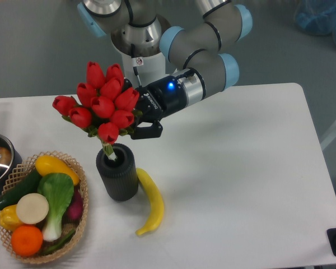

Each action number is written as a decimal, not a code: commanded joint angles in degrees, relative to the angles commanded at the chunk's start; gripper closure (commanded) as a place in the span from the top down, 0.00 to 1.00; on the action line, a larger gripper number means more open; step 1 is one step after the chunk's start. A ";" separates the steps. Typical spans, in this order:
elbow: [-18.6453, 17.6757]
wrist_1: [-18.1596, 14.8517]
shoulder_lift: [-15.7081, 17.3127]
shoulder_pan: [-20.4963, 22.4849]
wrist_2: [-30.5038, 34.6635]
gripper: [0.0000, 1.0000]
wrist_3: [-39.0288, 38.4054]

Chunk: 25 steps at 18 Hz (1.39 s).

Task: Insert the flowers into the vase
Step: 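Lower the tulip stems into the vase opening, then push the tulips further down into the vase, adjusting the bunch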

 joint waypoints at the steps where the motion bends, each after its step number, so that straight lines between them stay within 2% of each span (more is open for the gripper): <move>1: -0.44 0.00 0.00 0.00 0.00 0.45 0.27; 8: -4.39 -0.09 -0.61 0.09 -1.41 0.45 6.59; 25: -5.10 0.00 -4.57 0.88 -0.97 0.45 12.75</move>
